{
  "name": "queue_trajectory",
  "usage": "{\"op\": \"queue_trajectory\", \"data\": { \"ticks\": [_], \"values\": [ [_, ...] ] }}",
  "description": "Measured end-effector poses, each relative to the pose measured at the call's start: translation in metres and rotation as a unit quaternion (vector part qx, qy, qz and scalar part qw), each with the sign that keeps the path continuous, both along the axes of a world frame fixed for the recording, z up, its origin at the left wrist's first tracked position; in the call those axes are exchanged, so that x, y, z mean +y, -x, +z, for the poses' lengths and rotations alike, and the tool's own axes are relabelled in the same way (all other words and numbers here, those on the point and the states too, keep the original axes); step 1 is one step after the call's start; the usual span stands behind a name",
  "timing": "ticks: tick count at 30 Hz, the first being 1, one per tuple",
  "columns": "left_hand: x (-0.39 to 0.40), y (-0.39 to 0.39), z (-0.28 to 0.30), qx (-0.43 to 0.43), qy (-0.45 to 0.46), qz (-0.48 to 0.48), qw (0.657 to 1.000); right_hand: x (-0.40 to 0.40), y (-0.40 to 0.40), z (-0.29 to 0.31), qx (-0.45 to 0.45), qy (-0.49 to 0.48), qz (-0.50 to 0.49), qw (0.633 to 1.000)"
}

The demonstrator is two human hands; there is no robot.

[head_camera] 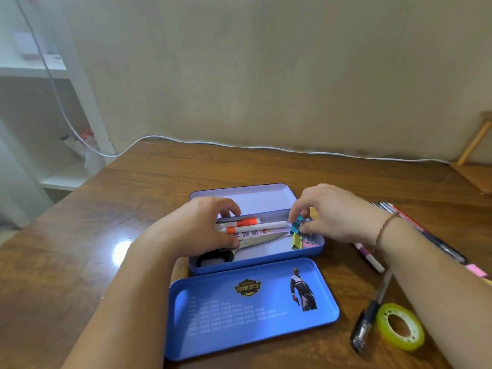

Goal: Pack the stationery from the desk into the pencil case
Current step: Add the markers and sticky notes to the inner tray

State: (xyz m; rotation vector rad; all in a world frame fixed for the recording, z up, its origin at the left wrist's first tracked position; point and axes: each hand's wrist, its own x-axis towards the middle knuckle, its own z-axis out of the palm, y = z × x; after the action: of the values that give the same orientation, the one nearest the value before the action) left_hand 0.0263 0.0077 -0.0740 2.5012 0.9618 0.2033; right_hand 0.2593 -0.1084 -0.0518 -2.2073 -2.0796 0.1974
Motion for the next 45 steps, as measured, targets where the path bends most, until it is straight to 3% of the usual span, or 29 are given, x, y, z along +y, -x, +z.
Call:
{"op": "queue_trajectory", "data": {
  "ticks": [4,10,17,20,23,25,27,29,31,38,45],
  "values": [
    [-0.006,-0.001,0.004,-0.059,-0.026,-0.061,0.996,-0.013,-0.024,0.026,0.025,-0.043,-0.051,0.997],
    [-0.009,-0.005,0.002,0.011,-0.060,-0.084,0.995,-0.032,-0.050,0.031,-0.035,0.209,-0.188,0.959],
    [-0.009,-0.003,0.002,0.022,-0.041,-0.088,0.995,-0.024,-0.047,0.019,-0.022,0.252,-0.180,0.951],
    [-0.006,-0.002,0.003,-0.029,-0.055,-0.068,0.996,-0.028,-0.050,0.032,-0.034,0.168,-0.202,0.964],
    [-0.003,0.000,0.004,-0.055,-0.077,-0.023,0.995,-0.028,-0.038,0.045,-0.109,-0.011,-0.201,0.973],
    [0.000,0.003,0.003,-0.057,-0.076,0.009,0.995,-0.022,-0.011,0.043,-0.172,-0.123,-0.151,0.966],
    [0.002,0.005,0.002,-0.071,-0.080,0.037,0.994,-0.013,0.022,0.030,-0.161,-0.177,-0.046,0.970],
    [0.005,0.005,0.002,-0.095,-0.088,0.062,0.990,-0.005,0.047,0.010,-0.167,-0.166,0.036,0.971],
    [0.005,0.005,0.003,-0.107,-0.091,0.074,0.987,0.000,0.054,-0.008,-0.186,-0.147,0.057,0.970],
    [-0.004,0.001,0.005,-0.060,-0.041,0.001,0.997,0.004,0.053,-0.019,-0.181,-0.148,0.068,0.970],
    [-0.005,0.000,0.006,-0.024,-0.032,-0.023,0.999,0.003,0.036,-0.012,-0.127,-0.136,0.007,0.983]
  ]
}}
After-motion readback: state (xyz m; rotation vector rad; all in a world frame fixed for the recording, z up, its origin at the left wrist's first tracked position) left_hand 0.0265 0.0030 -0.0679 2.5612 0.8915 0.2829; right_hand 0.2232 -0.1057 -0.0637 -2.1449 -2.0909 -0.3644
